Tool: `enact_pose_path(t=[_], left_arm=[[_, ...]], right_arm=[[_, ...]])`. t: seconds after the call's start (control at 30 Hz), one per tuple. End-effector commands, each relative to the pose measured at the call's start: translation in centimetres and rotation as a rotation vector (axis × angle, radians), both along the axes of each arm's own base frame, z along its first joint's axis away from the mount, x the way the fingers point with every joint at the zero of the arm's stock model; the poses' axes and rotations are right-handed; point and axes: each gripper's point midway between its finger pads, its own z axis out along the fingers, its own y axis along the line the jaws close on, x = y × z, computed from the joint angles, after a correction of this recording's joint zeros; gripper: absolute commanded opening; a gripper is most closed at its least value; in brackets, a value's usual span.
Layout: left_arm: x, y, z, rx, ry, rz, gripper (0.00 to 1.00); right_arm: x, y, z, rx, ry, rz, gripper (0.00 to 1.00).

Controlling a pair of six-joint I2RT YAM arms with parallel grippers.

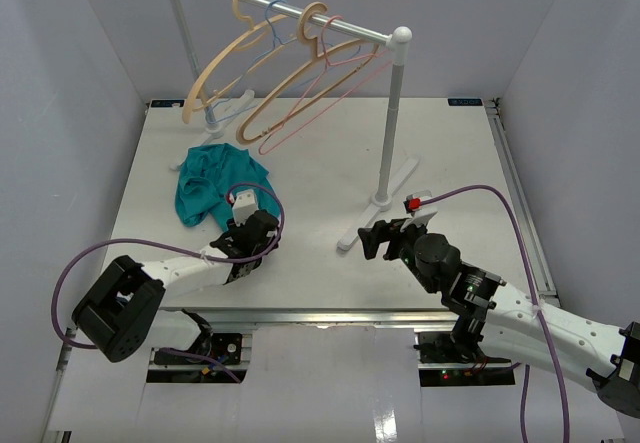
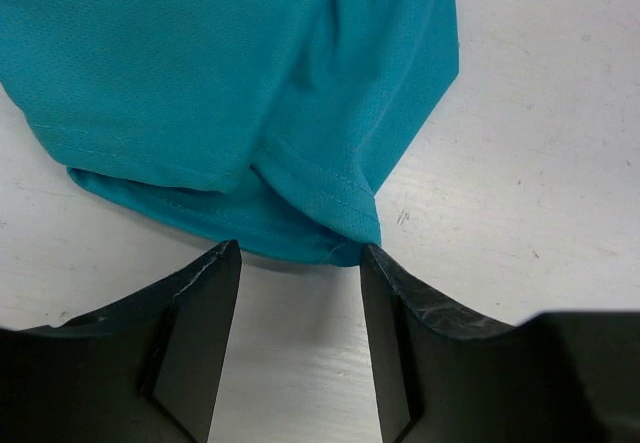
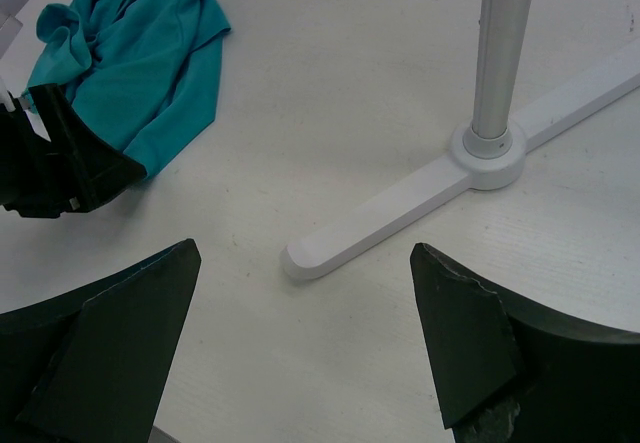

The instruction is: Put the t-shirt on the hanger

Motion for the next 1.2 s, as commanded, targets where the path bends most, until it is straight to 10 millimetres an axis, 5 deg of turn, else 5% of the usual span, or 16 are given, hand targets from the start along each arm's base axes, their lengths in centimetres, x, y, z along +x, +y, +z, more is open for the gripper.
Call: enact_pose_path(t=[0.0,0.13,0.3,0.53,0.73,0.77,0.87,0.93,1.07,1.17], left_arm=[[1.1,-1.2,1.2,-0.042,-0.031,-0.022,0.53],[0.9,-1.6,0.5,-0.049,-0.005,-0.032,0.37],[0.6,-2.3,0.3,-0.072,0.015,-0.067,0.0],[-0.6,-9.3,4.0,-0.309,-0.018,-0.285,0.0],[-2.5,-15.4,7.4,-0.326,-0.033,-0.452,0.0],[-2.4,-15.3,7.6,-0.321,-0.026,-0.442,0.03],[-1.0,-11.5,7.4,-0.18,-0.043,-0.28,0.47],[-0.2,-8.9,7.0,-0.105,-0.035,-0.201,0.59],[1.6,-3.5,5.0,-0.031,0.017,-0.06,0.63],[1.9,-2.3,3.4,0.019,0.039,-0.033,0.63]], right_arm=[[0.3,0.2,1.4,0.038,-0.035,-0.008,0.93],[0.3,0.1,1.4,0.04,-0.035,-0.008,0.93],[0.2,0.1,1.6,0.041,-0.039,-0.006,0.93],[0.2,0.0,1.8,0.048,-0.041,-0.009,0.93],[0.4,-0.1,1.5,0.038,-0.037,-0.021,0.93],[0.4,-0.1,1.6,0.038,-0.038,-0.023,0.93],[0.4,-0.2,1.5,0.033,-0.035,-0.023,0.93],[0.3,-0.1,1.5,0.034,-0.035,-0.019,0.93],[0.2,0.0,1.7,0.038,-0.036,-0.009,0.93],[0.2,-0.1,1.9,0.045,-0.039,-0.011,0.93]])
